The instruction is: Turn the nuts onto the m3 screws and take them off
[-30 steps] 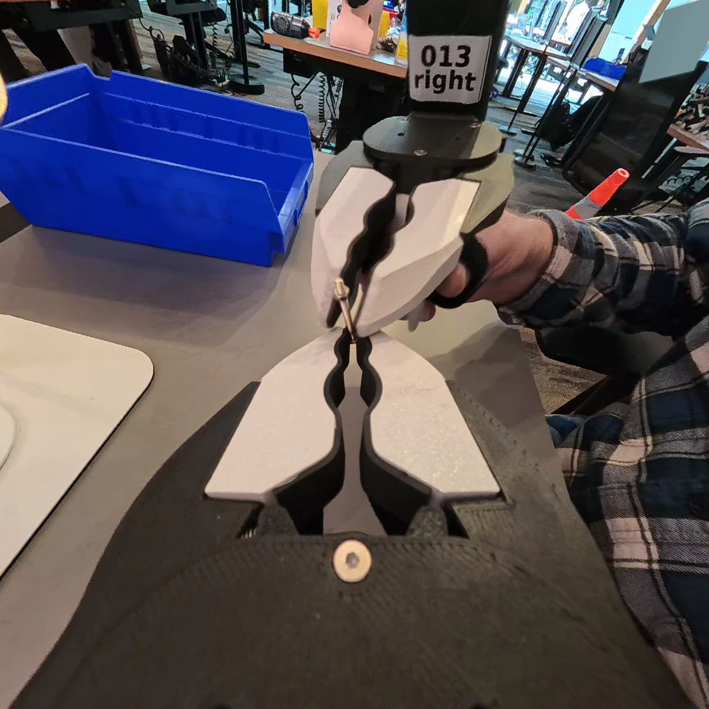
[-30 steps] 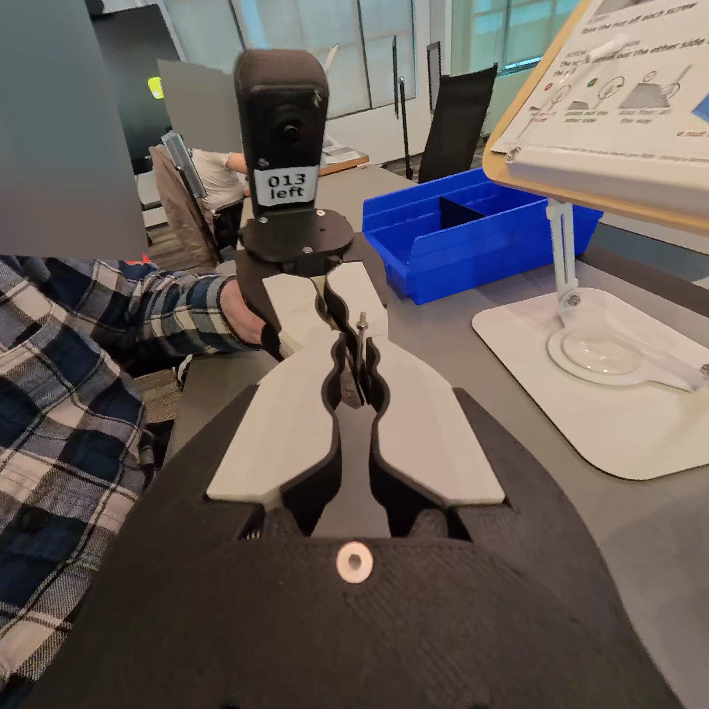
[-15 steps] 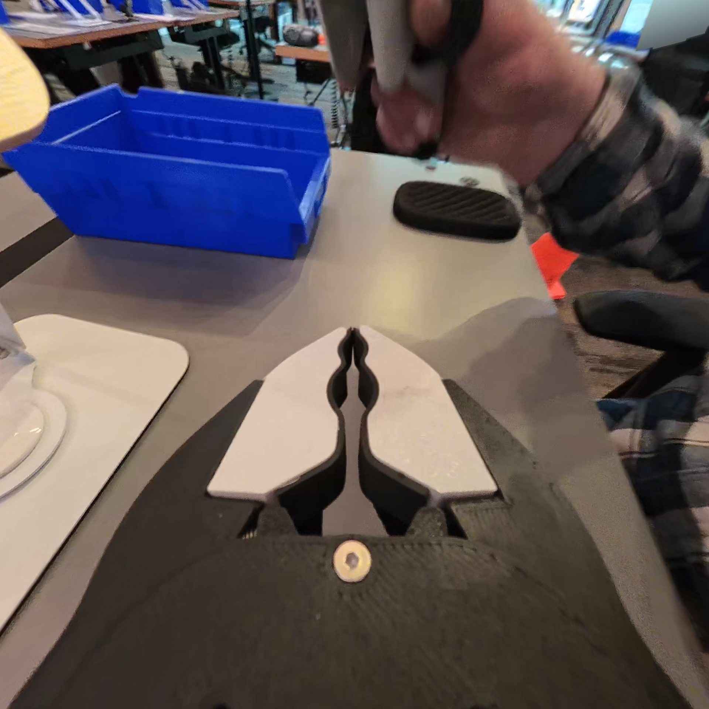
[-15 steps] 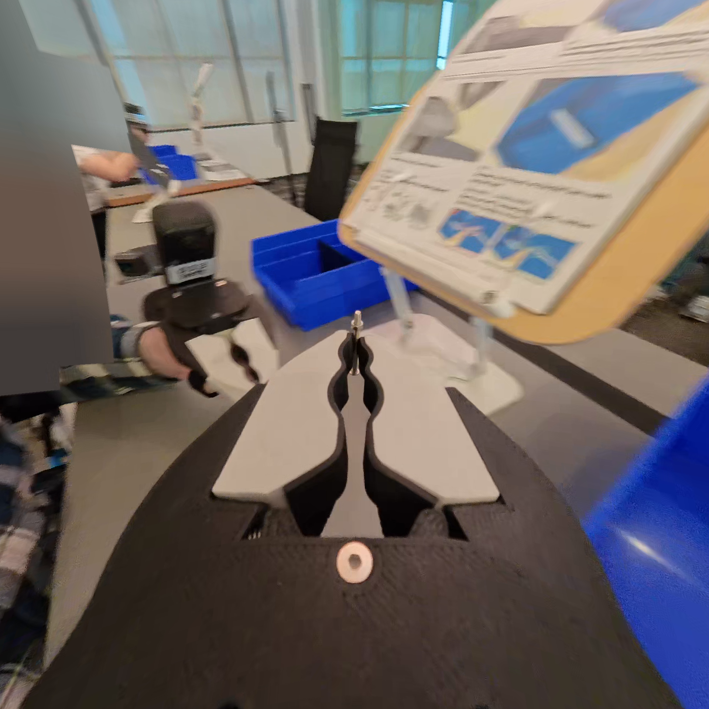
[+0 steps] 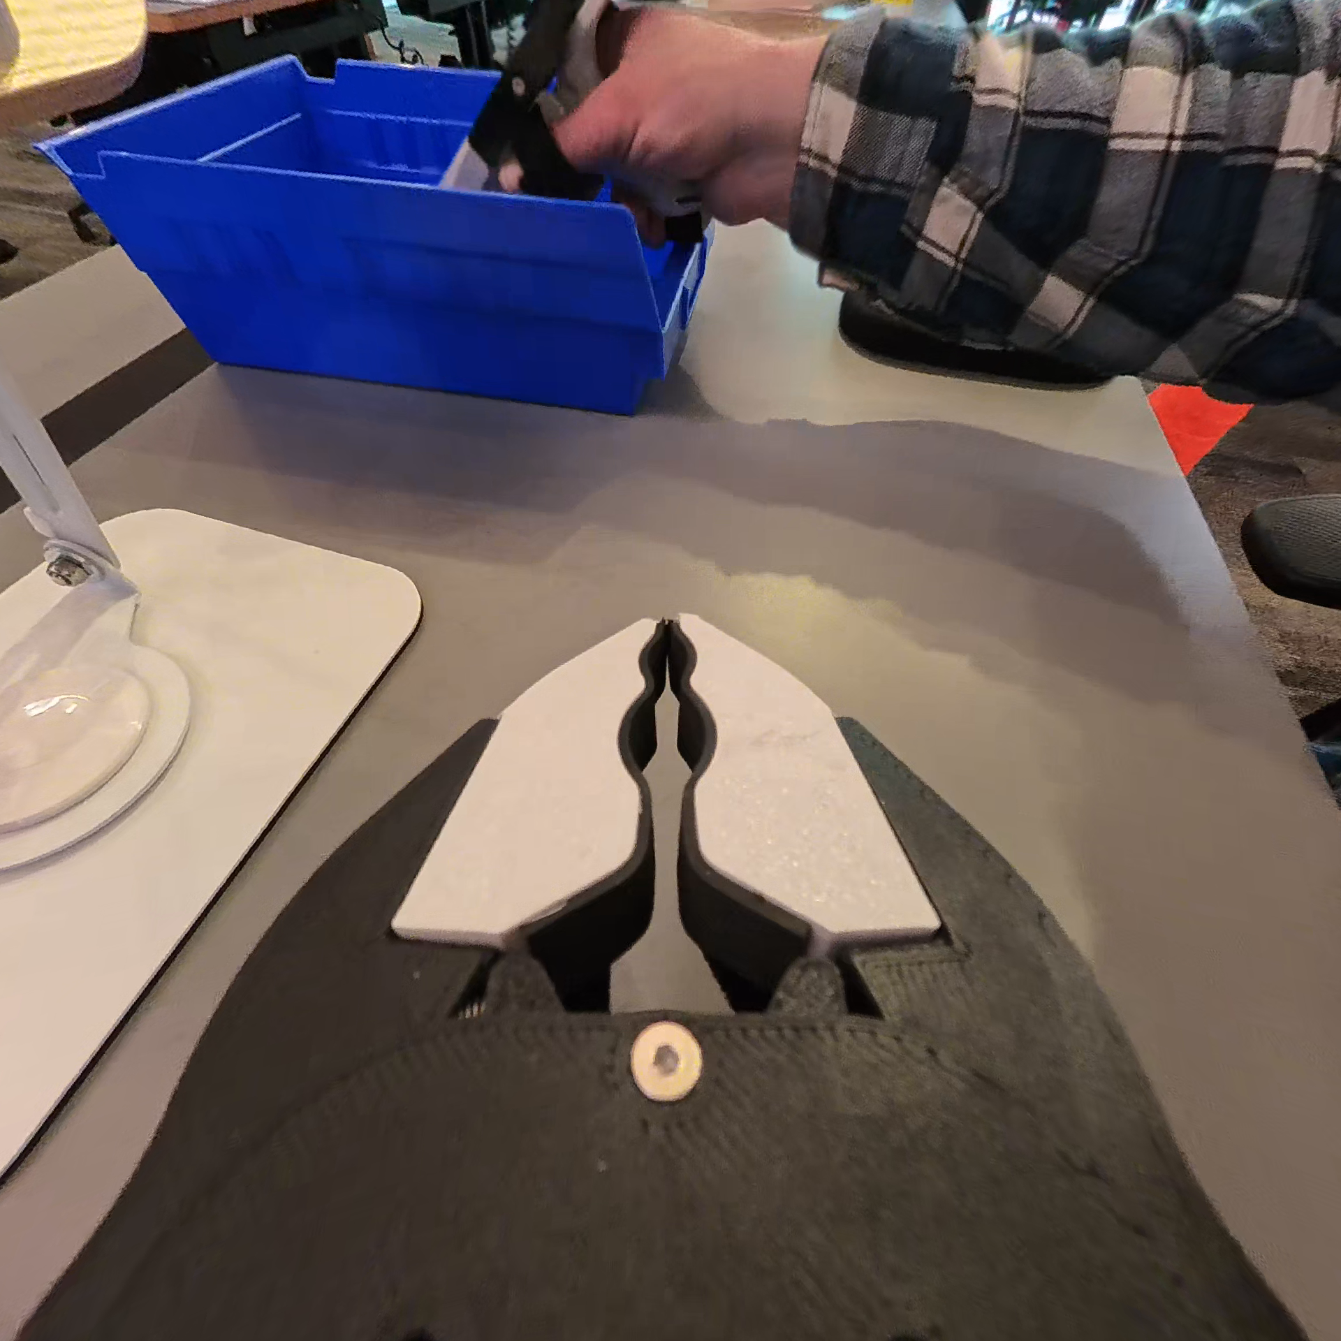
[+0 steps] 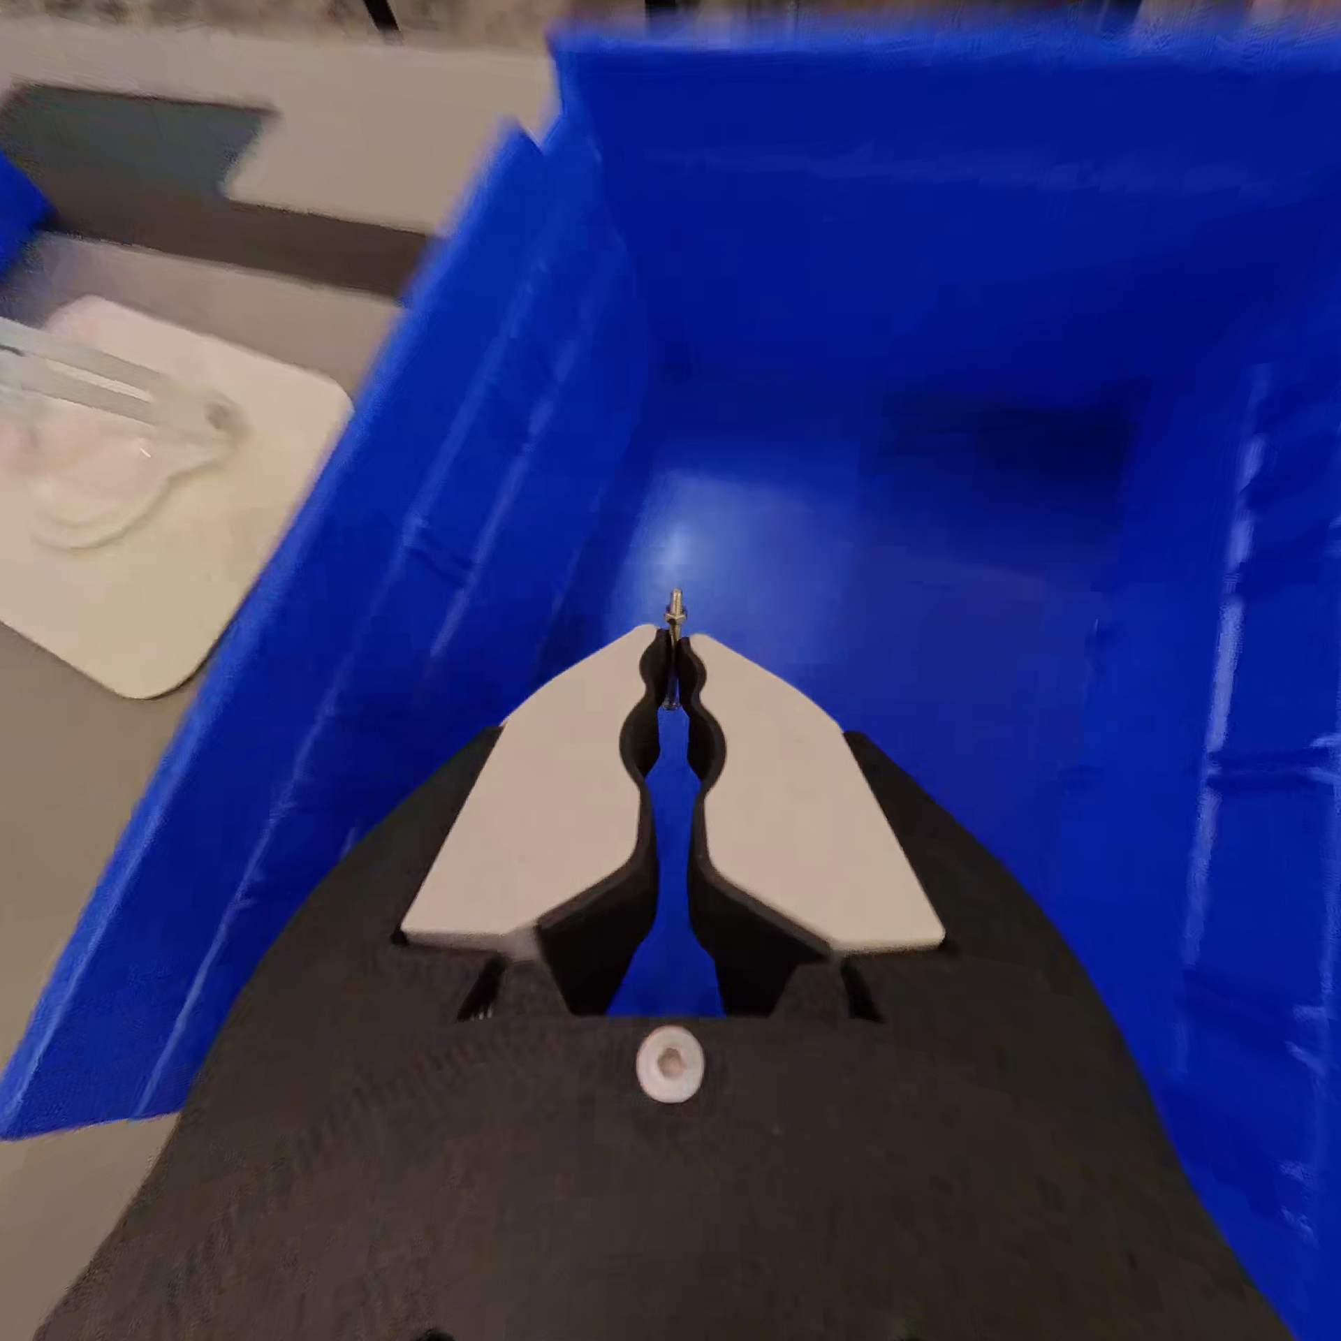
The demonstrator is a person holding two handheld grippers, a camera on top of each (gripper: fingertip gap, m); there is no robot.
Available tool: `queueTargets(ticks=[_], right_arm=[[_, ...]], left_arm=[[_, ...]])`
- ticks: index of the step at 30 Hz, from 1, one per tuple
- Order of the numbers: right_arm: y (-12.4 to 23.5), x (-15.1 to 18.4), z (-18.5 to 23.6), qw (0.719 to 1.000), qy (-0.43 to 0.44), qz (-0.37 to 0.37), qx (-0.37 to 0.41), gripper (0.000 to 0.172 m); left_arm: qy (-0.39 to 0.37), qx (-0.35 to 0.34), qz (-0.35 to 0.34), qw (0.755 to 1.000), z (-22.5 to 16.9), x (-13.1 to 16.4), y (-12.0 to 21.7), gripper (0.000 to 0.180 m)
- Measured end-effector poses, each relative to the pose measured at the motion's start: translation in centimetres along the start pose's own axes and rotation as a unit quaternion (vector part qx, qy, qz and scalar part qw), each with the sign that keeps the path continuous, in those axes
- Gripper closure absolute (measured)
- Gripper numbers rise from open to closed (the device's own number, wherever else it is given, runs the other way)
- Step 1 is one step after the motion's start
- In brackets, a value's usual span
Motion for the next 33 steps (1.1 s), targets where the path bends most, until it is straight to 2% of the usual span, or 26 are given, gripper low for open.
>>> queueTargets(ticks=[10, 11, 13, 17, 22, 26, 28, 33], right_arm=[[-3.5, 1.4, -2.2, 0.989, -0.05, 0.138, 0.029, 0.168], [-3.7, 1.6, -2.3, 0.988, -0.054, 0.145, 0.029, 0.163], [-3.5, 1.0, -2.7, 0.989, -0.05, 0.133, 0.05, 0.147], [-0.4, -1.2, -1.5, 0.996, -0.032, 0.057, 0.055, 0.14], [5.4, -2.3, 3.4, 0.998, 0.033, -0.042, 0.036, 0.147], [9.7, -1.4, 9.4, 0.986, 0.11, -0.125, 0.021, 0.157], [10.6, -0.1, 13.0, 0.979, 0.151, -0.134, -0.01, 0.158], [10.7, 2.8, 20.4, 0.963, 0.201, -0.132, -0.119, 0.16]], left_arm=[[0.008, 0.004, 0.009, 1.0, 0.0, 0.2, -0.3, 0.18], [0.008, 0.004, 0.011, 1.0, 0.0, 0.3, -0.4, 0.18], [0.01, 0.004, 0.011, 1.0, 0.1, 0.3, -0.4, 0.18], [0.012, 0.002, 0.003, 1.0, 0.2, 0.1, 0.0, 0.18], [0.006, -0.003, -0.009, 1.0, 0.3, -0.7, 0.5, 0.18], [-0.02, -0.027, -0.01, 0.999, 0.4, -2.3, 2.4, 0.17], [-0.055, -0.09, -0.013, 0.994, 1.5, -3.6, 4.9, 0.153], [-0.121, -0.222, 0.015, 0.967, 4.9, -4.9, 14.1, 0.149]])
Point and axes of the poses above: each gripper's, where its closed fingertips meet, y back along the fingers, x out of its underside, z = x × y across the jaws, the point moved 4 cm from there along y, back along the fingers, and after that the axes turned 5 degrees about -y, right-handed, at the moved point
